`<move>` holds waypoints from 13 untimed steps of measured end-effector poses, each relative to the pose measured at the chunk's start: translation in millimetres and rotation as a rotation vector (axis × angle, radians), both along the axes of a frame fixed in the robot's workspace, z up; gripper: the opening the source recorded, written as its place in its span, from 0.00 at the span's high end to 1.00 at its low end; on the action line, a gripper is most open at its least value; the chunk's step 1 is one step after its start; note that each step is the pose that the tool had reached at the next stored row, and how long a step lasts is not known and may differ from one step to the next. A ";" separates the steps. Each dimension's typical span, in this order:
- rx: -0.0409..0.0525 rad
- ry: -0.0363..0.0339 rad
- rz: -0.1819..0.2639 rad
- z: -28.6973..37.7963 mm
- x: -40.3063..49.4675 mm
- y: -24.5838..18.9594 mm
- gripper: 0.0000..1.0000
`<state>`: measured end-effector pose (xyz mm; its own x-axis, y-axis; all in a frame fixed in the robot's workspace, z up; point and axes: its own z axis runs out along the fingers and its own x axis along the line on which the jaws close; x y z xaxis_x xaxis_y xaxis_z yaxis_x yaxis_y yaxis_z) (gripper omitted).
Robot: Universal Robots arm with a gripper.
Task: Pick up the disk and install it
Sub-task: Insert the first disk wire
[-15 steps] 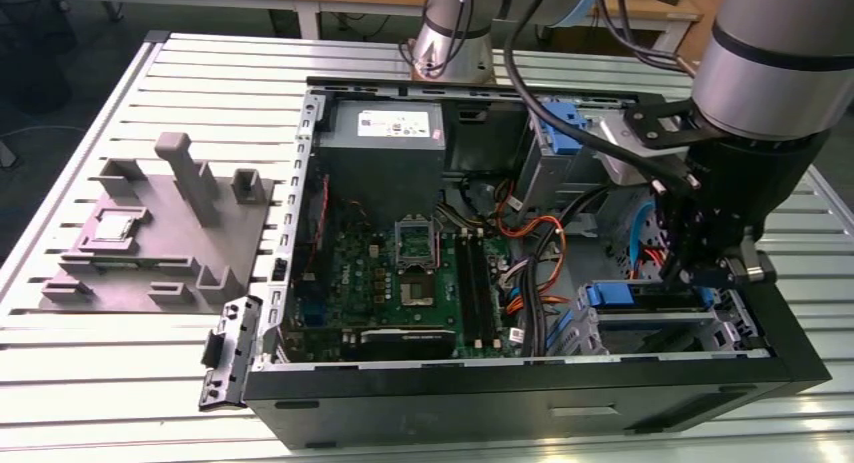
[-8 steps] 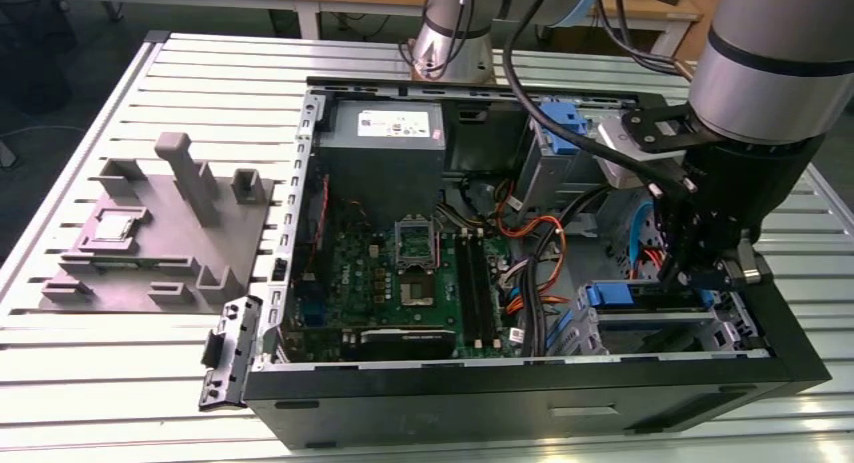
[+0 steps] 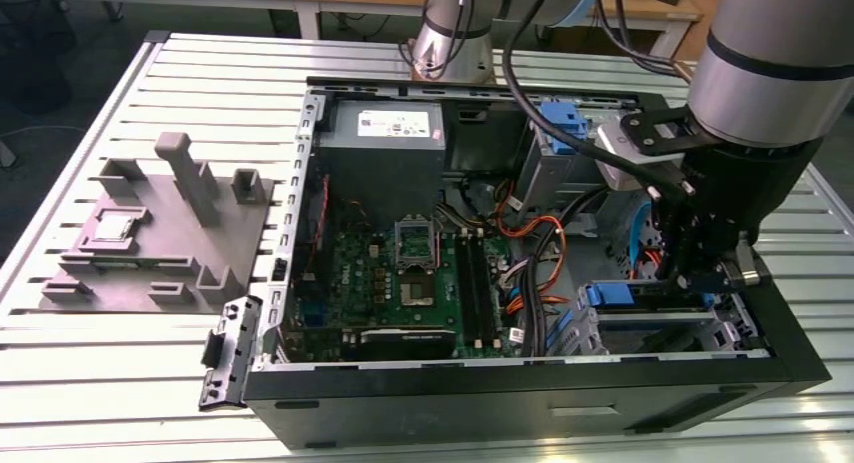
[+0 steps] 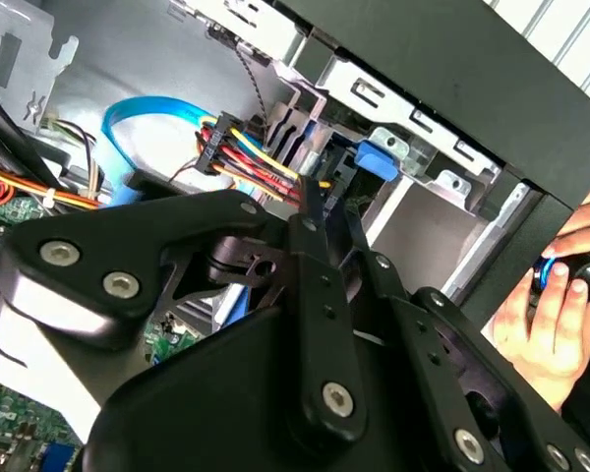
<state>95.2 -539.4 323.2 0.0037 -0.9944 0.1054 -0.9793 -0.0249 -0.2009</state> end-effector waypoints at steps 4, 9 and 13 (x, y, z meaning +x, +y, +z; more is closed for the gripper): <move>-0.0002 0.0001 0.000 6.7 0.0 0.0 0.76; -0.0001 0.0037 0.000 13.6 0.0 0.0 0.76; 0.0001 0.0064 0.000 14.6 0.2 0.0 0.76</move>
<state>95.4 -539.3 337.7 0.0043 -0.9944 0.1053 -0.9806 -0.0248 -0.1946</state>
